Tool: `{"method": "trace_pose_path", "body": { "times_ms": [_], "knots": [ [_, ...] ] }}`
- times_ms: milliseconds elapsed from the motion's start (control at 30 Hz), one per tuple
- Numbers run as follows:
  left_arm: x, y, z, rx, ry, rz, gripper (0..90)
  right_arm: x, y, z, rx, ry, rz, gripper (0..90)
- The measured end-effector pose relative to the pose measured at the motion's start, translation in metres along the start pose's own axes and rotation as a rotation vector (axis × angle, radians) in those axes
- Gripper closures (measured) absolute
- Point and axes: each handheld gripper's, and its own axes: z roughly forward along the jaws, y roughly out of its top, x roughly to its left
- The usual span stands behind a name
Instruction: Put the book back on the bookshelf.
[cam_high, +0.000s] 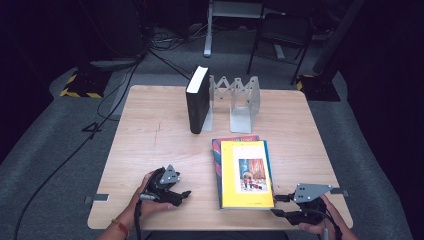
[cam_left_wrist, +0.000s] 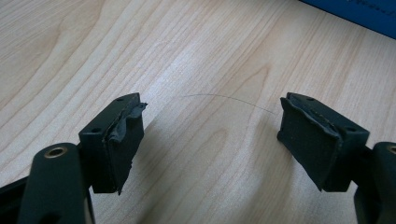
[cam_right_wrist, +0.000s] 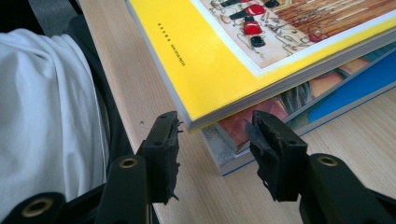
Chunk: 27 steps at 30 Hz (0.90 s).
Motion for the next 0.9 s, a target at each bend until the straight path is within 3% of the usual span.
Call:
{"method": "trace_pose_path", "body": {
  "times_ms": [267,367,600,633,733,767,900],
  "knots": [
    [-0.005,0.004,0.002,0.011,-0.001,-0.004,21.5,0.001,0.003,0.003,0.013,-0.025,0.006,50.1],
    [-0.012,0.008,0.004,0.02,-0.024,0.019,21.7,0.0,0.005,0.004,0.013,-0.025,0.002,49.8],
    [-0.034,0.027,-0.001,-0.051,-0.084,0.038,21.1,0.001,0.012,0.009,0.005,-0.009,0.005,49.4],
    [-0.034,0.027,-0.001,-0.051,-0.084,0.038,20.9,0.001,0.012,0.009,0.005,-0.009,0.005,49.4],
    [-0.052,0.039,0.002,-0.06,-0.112,0.083,20.3,0.0,0.015,0.009,-0.002,-0.005,0.01,48.7],
    [-0.057,0.042,0.003,-0.06,-0.132,0.09,20.2,0.0,0.015,0.01,-0.002,-0.008,0.008,48.7],
    [-0.069,0.049,0.007,-0.057,-0.147,0.11,20.9,0.001,0.018,0.012,-0.005,-0.013,0.005,47.7]
  ]
}}
